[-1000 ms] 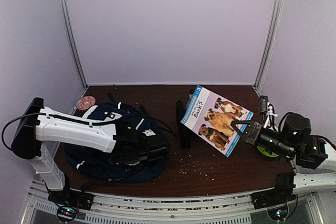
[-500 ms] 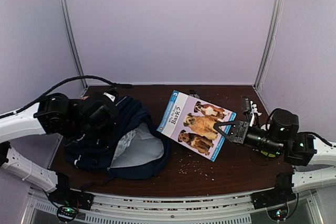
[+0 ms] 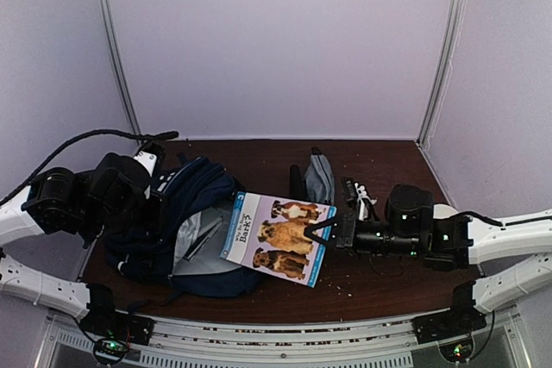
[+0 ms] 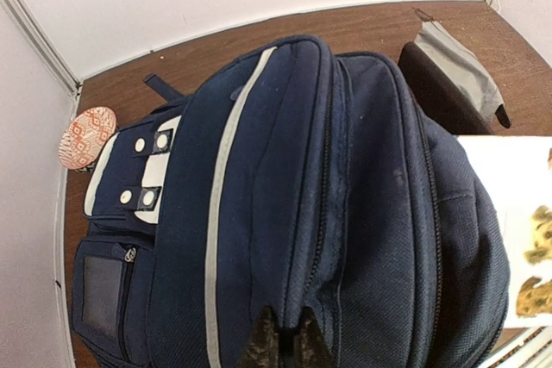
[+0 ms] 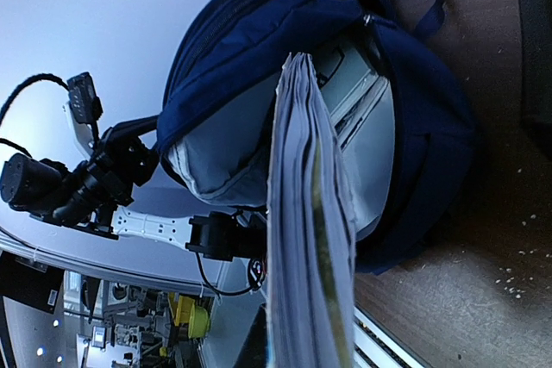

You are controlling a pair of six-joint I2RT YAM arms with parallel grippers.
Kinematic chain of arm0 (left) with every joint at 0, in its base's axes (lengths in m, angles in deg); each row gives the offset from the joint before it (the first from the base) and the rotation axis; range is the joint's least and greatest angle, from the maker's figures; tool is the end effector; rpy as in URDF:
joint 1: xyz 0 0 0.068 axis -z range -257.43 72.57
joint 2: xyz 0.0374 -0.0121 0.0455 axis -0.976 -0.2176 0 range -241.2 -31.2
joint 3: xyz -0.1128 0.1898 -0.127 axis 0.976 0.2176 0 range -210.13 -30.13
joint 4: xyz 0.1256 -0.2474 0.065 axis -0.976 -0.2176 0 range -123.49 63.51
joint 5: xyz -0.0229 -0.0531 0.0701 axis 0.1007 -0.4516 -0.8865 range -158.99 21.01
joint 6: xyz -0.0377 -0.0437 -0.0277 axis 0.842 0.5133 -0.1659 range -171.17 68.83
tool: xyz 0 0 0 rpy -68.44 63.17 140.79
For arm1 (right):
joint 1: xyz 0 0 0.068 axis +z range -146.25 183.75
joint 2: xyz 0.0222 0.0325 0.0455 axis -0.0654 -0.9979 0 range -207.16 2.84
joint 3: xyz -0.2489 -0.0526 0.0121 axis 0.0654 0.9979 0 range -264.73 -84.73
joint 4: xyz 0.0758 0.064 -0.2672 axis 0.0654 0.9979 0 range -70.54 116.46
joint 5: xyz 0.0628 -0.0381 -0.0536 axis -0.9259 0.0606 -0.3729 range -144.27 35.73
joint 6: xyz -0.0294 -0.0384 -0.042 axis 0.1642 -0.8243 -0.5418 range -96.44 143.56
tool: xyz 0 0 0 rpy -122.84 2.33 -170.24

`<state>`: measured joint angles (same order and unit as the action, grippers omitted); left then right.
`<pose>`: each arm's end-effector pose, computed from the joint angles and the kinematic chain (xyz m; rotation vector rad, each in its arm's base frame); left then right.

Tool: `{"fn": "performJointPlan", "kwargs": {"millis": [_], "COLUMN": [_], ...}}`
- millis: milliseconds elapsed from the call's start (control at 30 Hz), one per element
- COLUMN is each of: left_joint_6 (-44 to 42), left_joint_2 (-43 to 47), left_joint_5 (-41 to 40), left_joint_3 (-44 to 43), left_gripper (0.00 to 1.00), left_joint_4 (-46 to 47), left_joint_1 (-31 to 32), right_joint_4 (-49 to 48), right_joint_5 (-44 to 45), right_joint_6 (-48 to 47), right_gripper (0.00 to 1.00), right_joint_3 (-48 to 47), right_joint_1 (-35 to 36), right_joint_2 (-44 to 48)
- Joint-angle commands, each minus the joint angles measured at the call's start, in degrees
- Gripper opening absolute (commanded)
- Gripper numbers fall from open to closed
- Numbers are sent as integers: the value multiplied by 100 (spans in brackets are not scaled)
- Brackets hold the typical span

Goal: Pack the student bag
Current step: Place the book in the student bag.

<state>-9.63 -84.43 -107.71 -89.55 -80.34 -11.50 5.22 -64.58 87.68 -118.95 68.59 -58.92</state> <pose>0.1143 -0.1801 0.3154 0.1702 2.1880 -0.2271 0.1155 0.2668 0.2296 -0.1695 2.1792 1.6414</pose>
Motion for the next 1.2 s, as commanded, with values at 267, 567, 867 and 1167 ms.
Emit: {"fn": "performJointPlan", "kwargs": {"millis": [267,567,867,1167], "left_joint_6": [-25,-3,84,329], "left_joint_2": [168,340,672,740], "left_joint_5": [-271,-195,-32,153], "left_joint_3": [-71,-7,218,372], "left_gripper": [0,0,0,0], "left_joint_4": [1144,1411,1820,2059], "left_joint_1": [-54,-54,-54,-54], "right_joint_4": [-867,-2817,-3284,-2878], "right_joint_5": [-673,-378,729,1685], "right_joint_6": [516,1784,2280,2509], "right_gripper": [0,0,0,0], "right_joint_3": [-1020,-1160,-1509,-2436], "right_joint_1": [156,-17,-50,90], "right_joint_2": [-1372,-2679,-3586,-4527]}}
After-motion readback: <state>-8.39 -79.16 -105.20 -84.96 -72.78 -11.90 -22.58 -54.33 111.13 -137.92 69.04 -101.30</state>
